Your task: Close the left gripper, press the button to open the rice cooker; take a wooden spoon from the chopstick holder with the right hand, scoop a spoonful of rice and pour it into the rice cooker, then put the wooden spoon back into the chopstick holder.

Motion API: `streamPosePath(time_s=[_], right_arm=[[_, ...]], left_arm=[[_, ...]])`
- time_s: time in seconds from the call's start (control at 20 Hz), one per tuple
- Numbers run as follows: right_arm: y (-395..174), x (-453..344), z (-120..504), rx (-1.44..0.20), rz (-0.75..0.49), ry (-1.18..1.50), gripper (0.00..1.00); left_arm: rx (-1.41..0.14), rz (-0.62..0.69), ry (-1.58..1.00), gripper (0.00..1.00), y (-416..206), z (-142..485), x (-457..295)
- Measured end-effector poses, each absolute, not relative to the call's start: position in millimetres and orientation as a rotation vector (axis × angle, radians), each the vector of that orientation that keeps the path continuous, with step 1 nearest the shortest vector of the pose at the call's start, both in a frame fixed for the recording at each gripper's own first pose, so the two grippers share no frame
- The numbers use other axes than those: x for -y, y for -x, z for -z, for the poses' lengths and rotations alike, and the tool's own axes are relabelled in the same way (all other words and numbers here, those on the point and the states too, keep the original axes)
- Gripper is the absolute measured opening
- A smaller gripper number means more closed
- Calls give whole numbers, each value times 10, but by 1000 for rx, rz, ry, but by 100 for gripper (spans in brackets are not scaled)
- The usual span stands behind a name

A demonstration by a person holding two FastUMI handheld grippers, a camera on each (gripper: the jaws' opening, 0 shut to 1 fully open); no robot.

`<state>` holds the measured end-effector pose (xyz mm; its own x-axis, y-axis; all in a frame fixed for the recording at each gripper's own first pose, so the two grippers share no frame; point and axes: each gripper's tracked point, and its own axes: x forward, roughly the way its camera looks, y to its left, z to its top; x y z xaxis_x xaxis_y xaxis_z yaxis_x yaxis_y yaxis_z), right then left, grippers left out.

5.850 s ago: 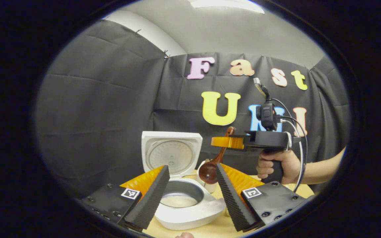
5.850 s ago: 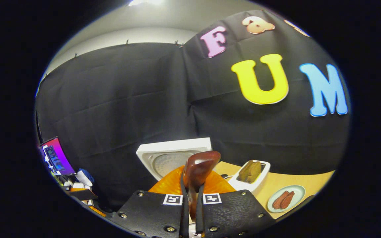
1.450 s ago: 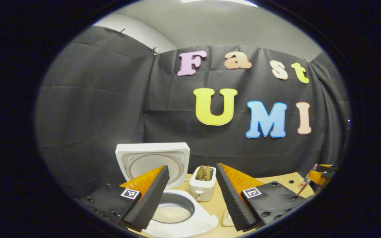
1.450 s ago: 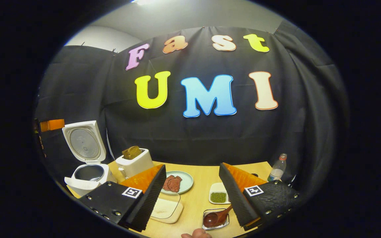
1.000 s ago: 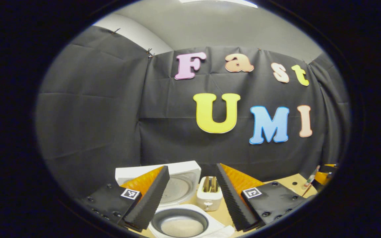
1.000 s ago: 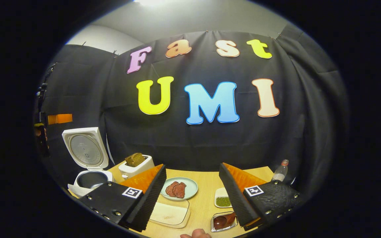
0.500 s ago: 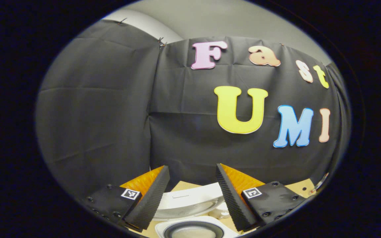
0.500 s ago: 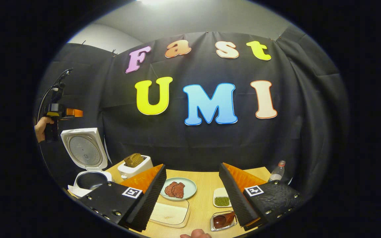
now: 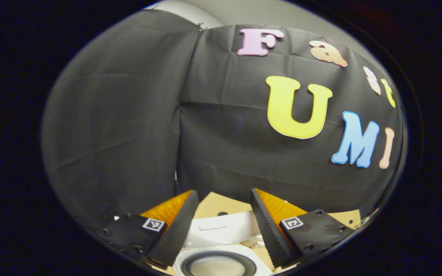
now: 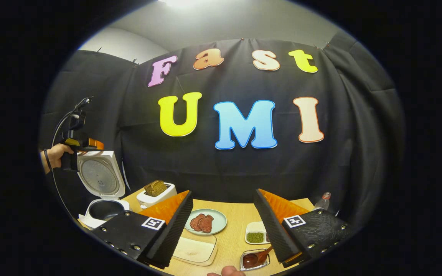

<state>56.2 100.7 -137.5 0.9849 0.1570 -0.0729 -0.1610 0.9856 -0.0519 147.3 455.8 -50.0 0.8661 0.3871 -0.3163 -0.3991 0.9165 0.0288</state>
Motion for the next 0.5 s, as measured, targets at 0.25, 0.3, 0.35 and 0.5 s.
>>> streamPosePath(time_s=[0.25,0.3,0.35,0.5], right_arm=[[-579,-985,1406,-84,-154,31,97],[-582,-991,1401,-84,-155,30,97],[-585,-998,1398,-83,-155,33,97],[-574,-1059,1392,-80,-167,56,97]], left_arm=[[-284,-416,-14,91,-1274,519,-4317],[-266,-423,-23,94,-1191,545,-4273],[-254,-430,-33,94,-1119,573,-4211],[-231,-433,-54,94,-862,704,-3961]])
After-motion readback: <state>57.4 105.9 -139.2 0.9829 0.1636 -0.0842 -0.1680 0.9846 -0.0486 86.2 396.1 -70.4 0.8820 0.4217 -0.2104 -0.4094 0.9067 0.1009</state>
